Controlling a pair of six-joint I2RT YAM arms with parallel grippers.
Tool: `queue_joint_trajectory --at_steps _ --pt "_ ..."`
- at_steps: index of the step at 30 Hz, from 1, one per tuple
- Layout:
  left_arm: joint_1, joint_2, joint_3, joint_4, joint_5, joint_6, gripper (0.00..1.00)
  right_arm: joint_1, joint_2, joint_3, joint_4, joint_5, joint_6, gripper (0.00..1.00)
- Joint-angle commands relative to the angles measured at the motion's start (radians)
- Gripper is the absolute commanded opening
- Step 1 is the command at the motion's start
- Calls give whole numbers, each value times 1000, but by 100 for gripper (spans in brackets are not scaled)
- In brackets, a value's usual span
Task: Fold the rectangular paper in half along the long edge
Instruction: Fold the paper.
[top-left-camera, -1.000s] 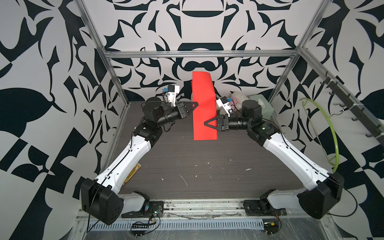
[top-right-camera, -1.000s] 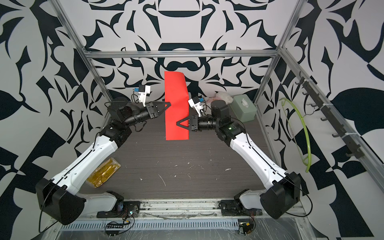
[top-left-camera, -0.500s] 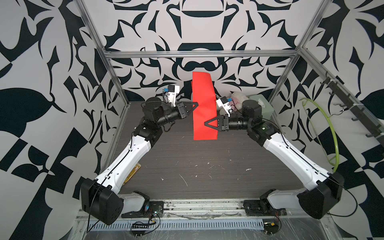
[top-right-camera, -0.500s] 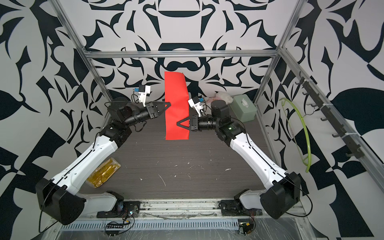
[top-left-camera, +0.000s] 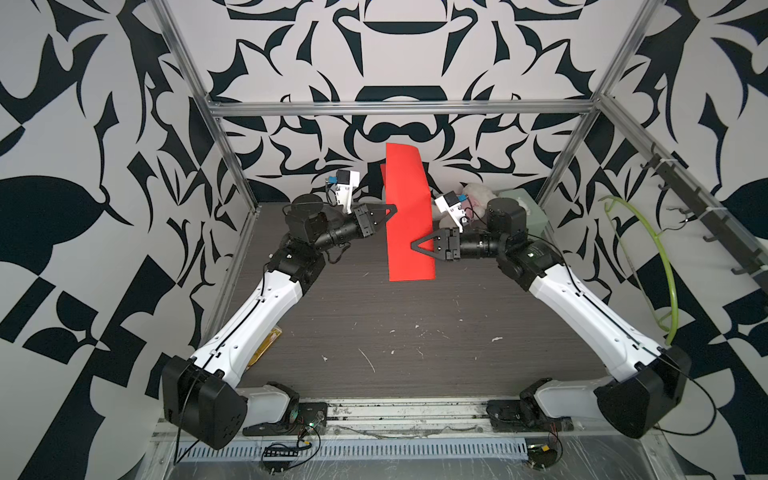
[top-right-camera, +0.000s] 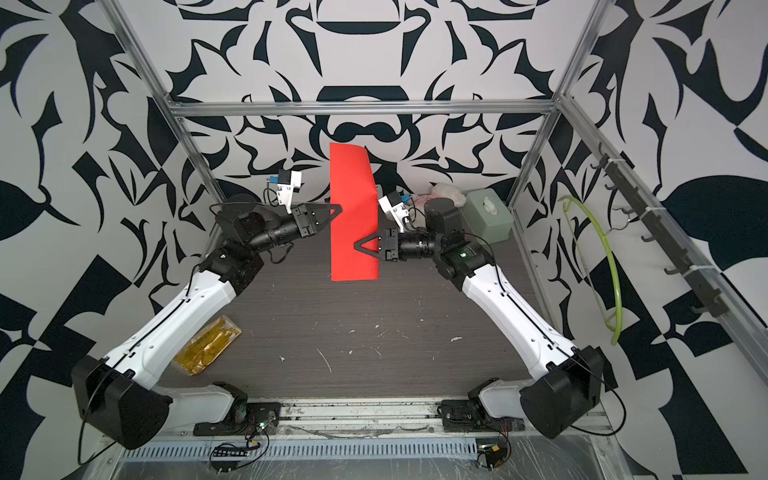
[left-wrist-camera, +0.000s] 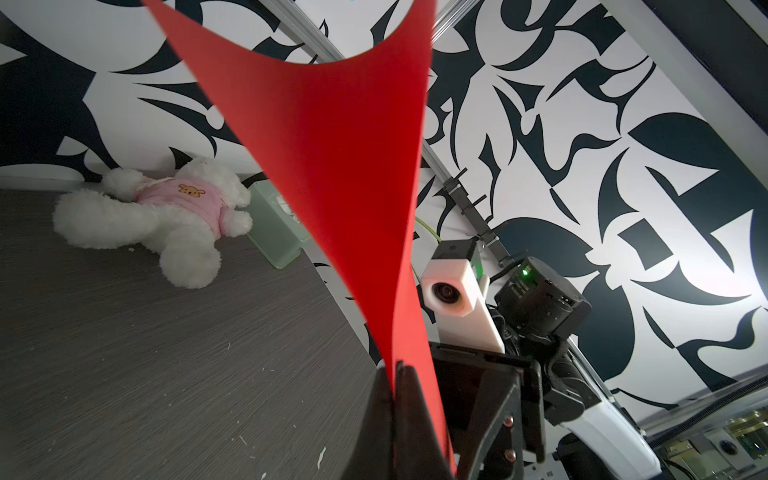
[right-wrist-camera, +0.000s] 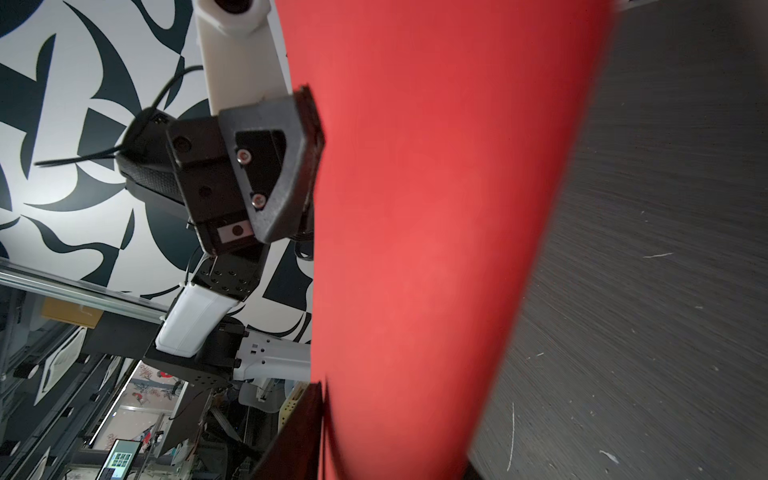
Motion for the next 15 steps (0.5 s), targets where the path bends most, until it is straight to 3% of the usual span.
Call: queue_joint_trajectory --at_steps 1,4,9,15 --pt "-2 5 14 9 23 -1 0 -17 -29 48 64 -6 -3 36" --pt "-2 3 11 12 28 -7 0 -22 -12 57 87 -15 9 28" --pt "-2 -1 9 6 27 -4 0 -31 0 51 146 -32 48 0" --pt "-2 -4 11 4 23 -1 0 -42 -6 61 162 -53 58 0"
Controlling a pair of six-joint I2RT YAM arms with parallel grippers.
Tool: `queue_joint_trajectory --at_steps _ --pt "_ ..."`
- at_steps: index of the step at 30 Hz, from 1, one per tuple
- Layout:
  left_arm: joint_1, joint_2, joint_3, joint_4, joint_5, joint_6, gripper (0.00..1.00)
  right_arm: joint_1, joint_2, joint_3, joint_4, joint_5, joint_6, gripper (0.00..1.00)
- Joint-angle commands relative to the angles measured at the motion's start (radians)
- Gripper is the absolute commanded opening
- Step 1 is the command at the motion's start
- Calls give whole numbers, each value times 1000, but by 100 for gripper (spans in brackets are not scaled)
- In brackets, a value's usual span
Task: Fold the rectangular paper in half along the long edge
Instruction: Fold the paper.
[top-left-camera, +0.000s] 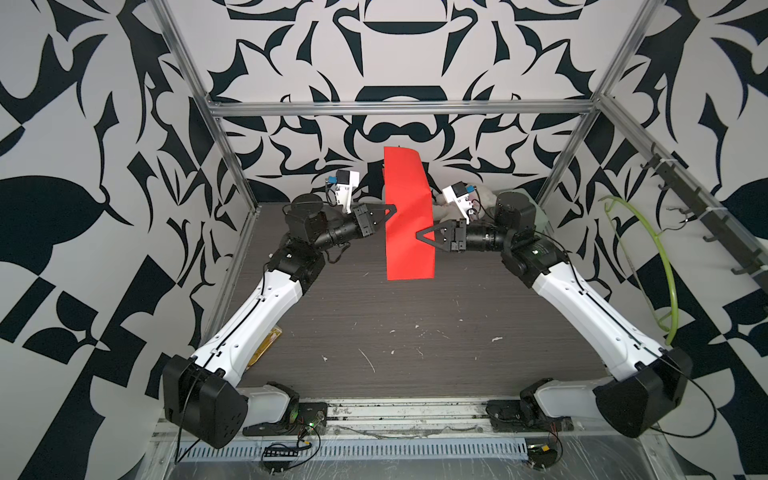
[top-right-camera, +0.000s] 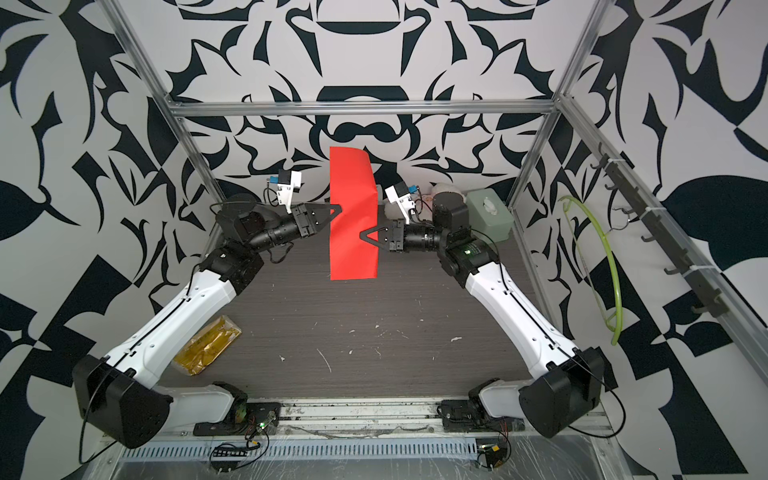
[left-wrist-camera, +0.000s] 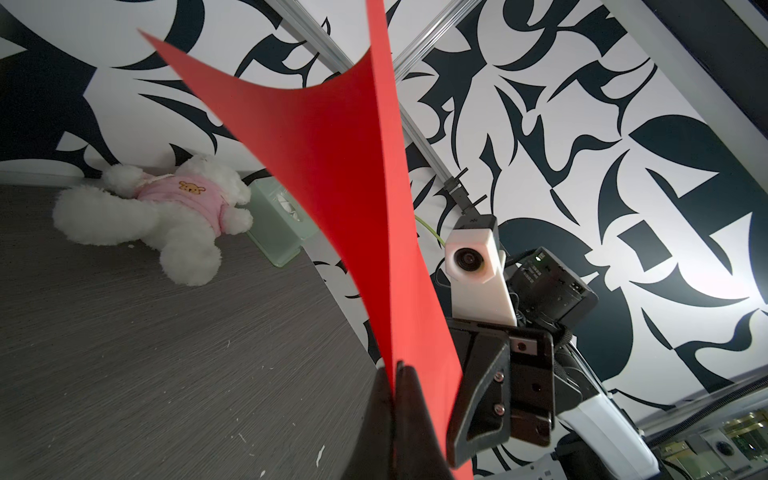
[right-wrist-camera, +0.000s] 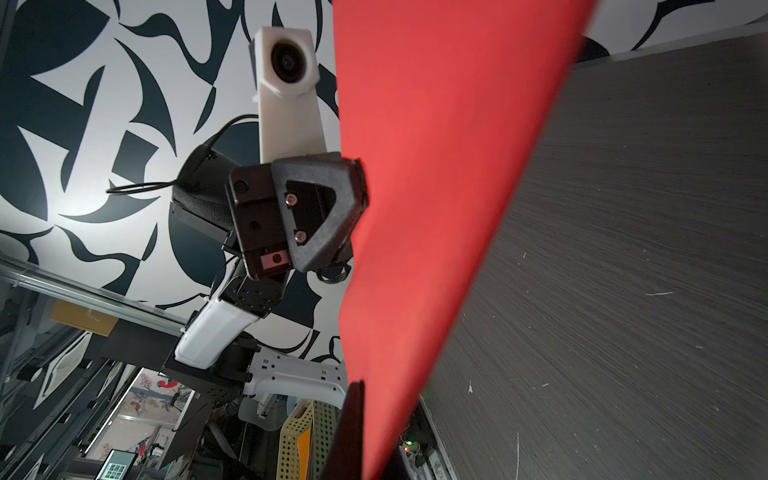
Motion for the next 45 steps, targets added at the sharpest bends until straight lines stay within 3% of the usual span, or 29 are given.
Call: queue_joint_trajectory --at_steps 1,3,4,6,13,18,25,27,30,33,36,37,40,41,42,44,45 --pt "-2 -6 10 4 16 6 0 -21 -8 51 66 -21 7 2" --pt "-3 -7 14 5 18 6 0 -39 -4 62 52 -24 6 28" --pt "-3 -6 17 4 21 5 0 -47 -1 66 51 -21 7 34" --pt "-3 -6 18 3 22 5 0 -58 7 73 53 -20 6 37" --pt "-2 -18 14 -15 20 12 0 -73 36 82 115 -20 41 25" --pt "-3 -24 8 -16 18 14 0 -73 42 75 145 -27 61 0" --pt "-3 -27 9 -15 19 19 0 -87 32 77 140 -27 56 0" --pt "-3 -27 10 -18 20 20 0 -87 42 89 139 -33 63 24" --pt "-2 -25 12 -23 21 23 0 -86 44 90 140 -28 66 37" --pt "-2 -29 10 -21 19 24 0 -87 43 78 158 -33 82 32" --pt "-1 -29 8 -22 13 25 0 -87 40 58 186 -45 103 5" --pt "-1 -29 9 -21 10 25 0 -87 35 51 186 -41 102 0" --pt "1 -29 17 -22 3 30 0 -87 23 39 179 -53 104 0" --pt "3 -29 22 -22 0 33 0 -87 21 37 171 -58 105 4" --pt "5 -29 29 -21 -3 35 0 -87 18 34 167 -64 106 17" --pt "7 -29 41 -22 -10 37 0 -87 11 28 156 -64 107 33" --pt "8 -29 48 -18 -11 37 0 -88 7 25 155 -64 108 37"
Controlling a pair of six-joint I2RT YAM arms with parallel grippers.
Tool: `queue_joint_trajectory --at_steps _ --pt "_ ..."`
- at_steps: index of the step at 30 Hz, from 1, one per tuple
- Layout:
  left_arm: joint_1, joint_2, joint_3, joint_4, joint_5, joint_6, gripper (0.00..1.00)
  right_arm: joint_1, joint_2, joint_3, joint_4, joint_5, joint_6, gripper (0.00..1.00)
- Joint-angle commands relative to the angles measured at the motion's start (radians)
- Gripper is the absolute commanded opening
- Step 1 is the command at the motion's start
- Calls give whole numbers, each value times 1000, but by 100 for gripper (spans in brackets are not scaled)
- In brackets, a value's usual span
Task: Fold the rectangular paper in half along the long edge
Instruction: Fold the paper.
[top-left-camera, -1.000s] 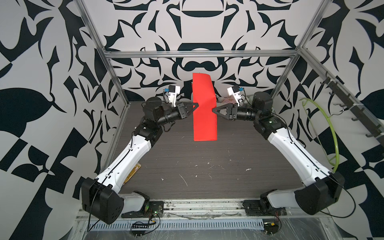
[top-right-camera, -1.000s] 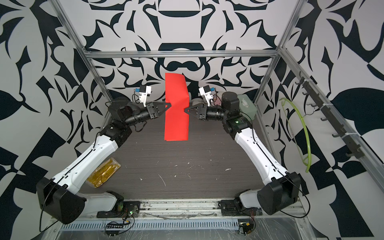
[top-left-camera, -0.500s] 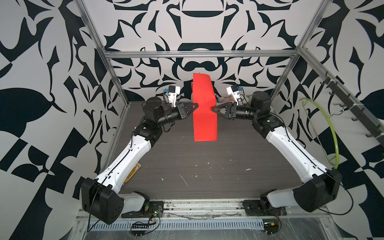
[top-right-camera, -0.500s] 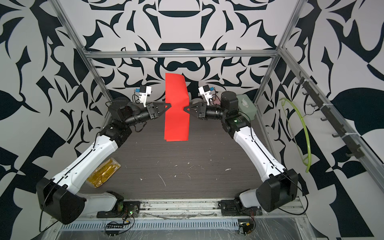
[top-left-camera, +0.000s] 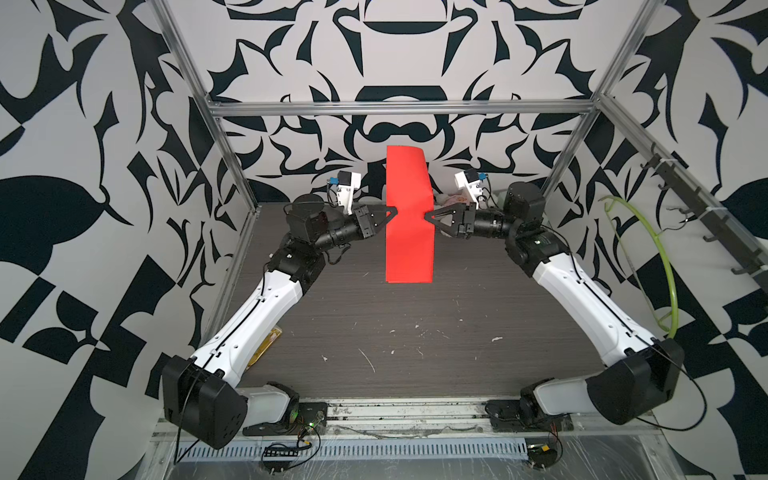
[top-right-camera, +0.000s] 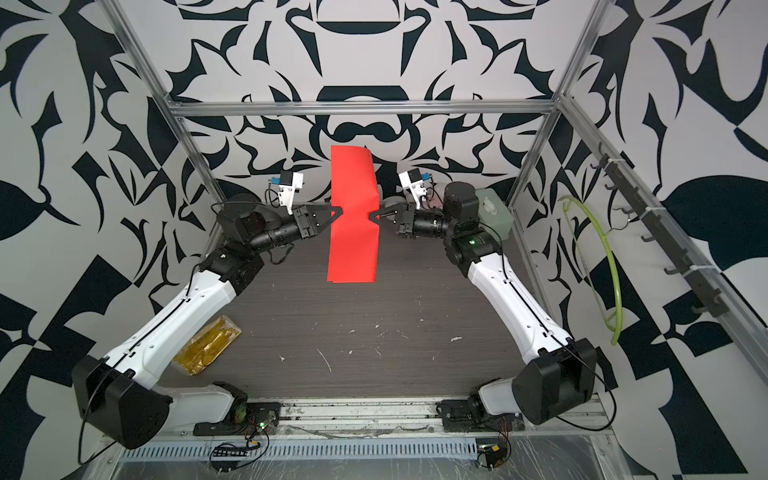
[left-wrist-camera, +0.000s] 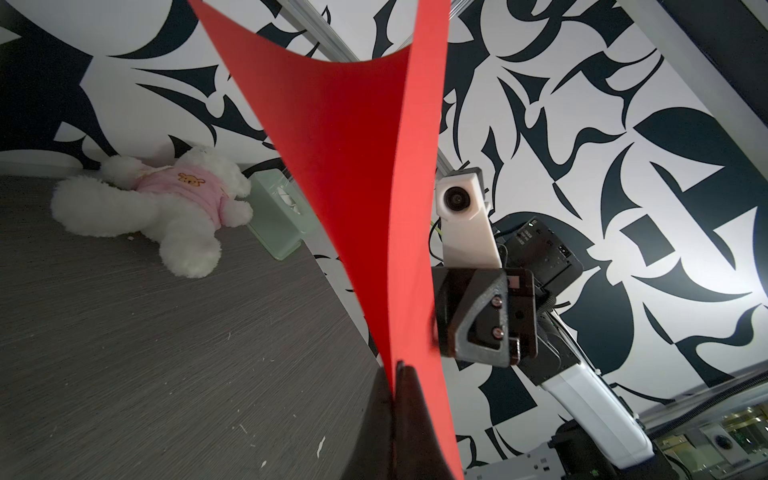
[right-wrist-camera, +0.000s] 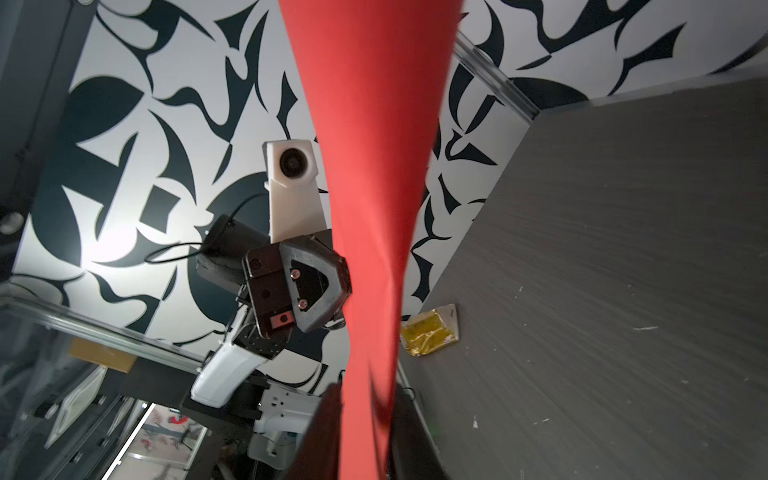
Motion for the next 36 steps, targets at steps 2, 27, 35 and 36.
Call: queue_joint_trajectory --at_steps 2,27,35,36 --pt "6 -25 53 18 -12 19 0 -2 -47 -5 34 -32 9 39" --pt "6 30 104 75 0 -8 0 17 -109 -44 -44 -73 -18 15" --pt "7 41 123 75 0 -2 0 23 -129 -46 -97 -98 -41 9" --pt "6 44 127 76 2 -2 0 23 -129 -43 -113 -97 -47 20"
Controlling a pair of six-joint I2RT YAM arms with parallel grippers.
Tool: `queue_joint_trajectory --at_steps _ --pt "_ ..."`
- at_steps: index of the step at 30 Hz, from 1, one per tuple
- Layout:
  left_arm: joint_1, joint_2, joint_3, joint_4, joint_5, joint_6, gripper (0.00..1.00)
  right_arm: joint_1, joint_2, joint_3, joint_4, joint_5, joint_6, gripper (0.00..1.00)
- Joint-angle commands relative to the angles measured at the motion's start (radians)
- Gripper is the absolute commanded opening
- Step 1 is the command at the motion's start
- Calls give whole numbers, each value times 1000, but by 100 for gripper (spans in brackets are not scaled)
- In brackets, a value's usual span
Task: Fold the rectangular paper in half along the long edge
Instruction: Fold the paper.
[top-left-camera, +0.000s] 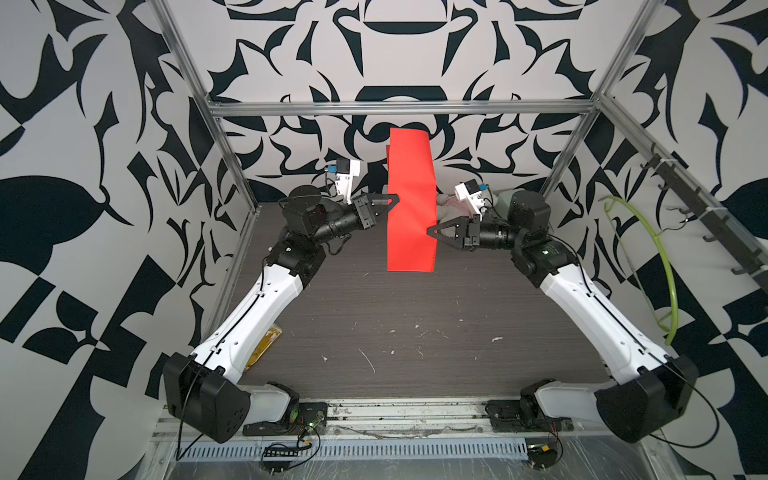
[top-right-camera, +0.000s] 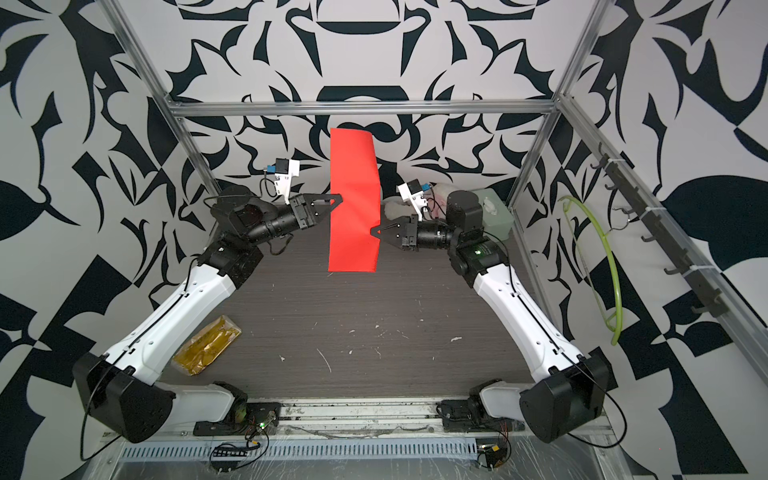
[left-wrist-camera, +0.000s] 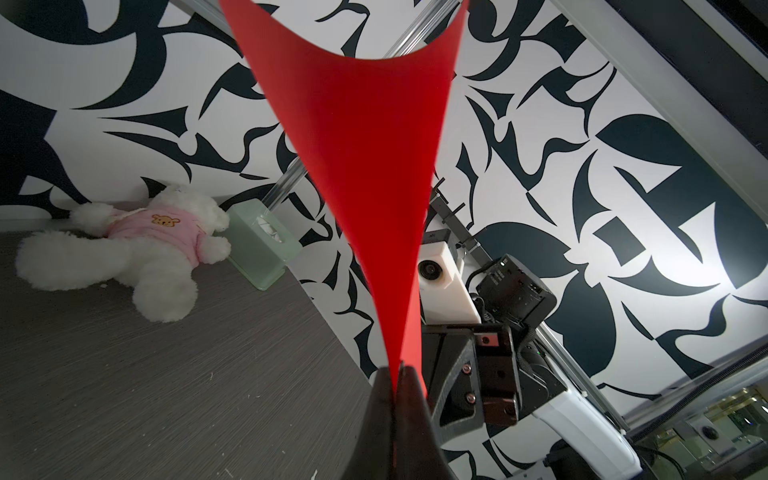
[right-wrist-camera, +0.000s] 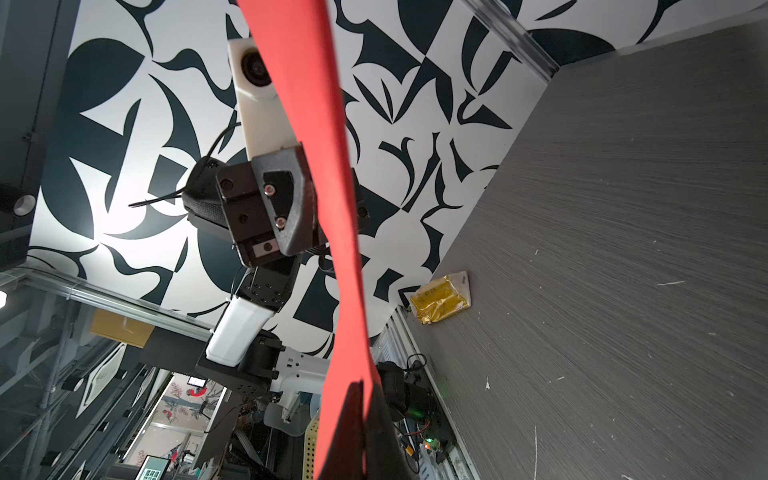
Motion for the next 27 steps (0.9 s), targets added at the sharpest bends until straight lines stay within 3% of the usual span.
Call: queue_joint_trajectory --at_steps 1,3,7,8,11,12,13,15,16,19,21,22,24,25,27 --pt "4 14 45 35 -8 3 0 11 -42 14 -35 -45 -32 26" --pt "4 16 48 43 -8 3 0 14 -50 12 -49 -43 -43 27" --pt "4 26 57 44 -3 2 0 24 -58 9 -51 -48 -46 2" --pt "4 26 59 44 -3 2 0 26 -61 6 -52 -49 -48 0" --pt "4 28 61 45 -1 1 0 27 -67 8 -77 -56 -61 0" --pt "4 28 62 44 -1 0 0 27 -67 10 -81 -58 -61 5" --pt "4 28 63 45 -1 3 0 27 -69 11 -95 -57 -67 17" --pt "4 30 65 45 -1 3 0 27 -70 12 -112 -55 -78 20" --pt "4 30 65 46 -1 2 0 27 -72 11 -114 -54 -79 20" --pt "4 31 69 45 -1 5 0 30 -75 5 -110 -63 -80 0" --pt "4 33 75 47 -1 6 0 31 -80 4 -110 -67 -81 0" --pt "5 34 77 47 0 6 0 33 -80 7 -119 -68 -81 4" --pt "5 39 84 47 3 6 0 33 -80 15 -150 -65 -93 25" --pt "4 40 87 48 5 4 0 34 -82 12 -153 -63 -96 26" --pt "4 41 92 49 5 6 0 35 -89 6 -150 -68 -97 10"
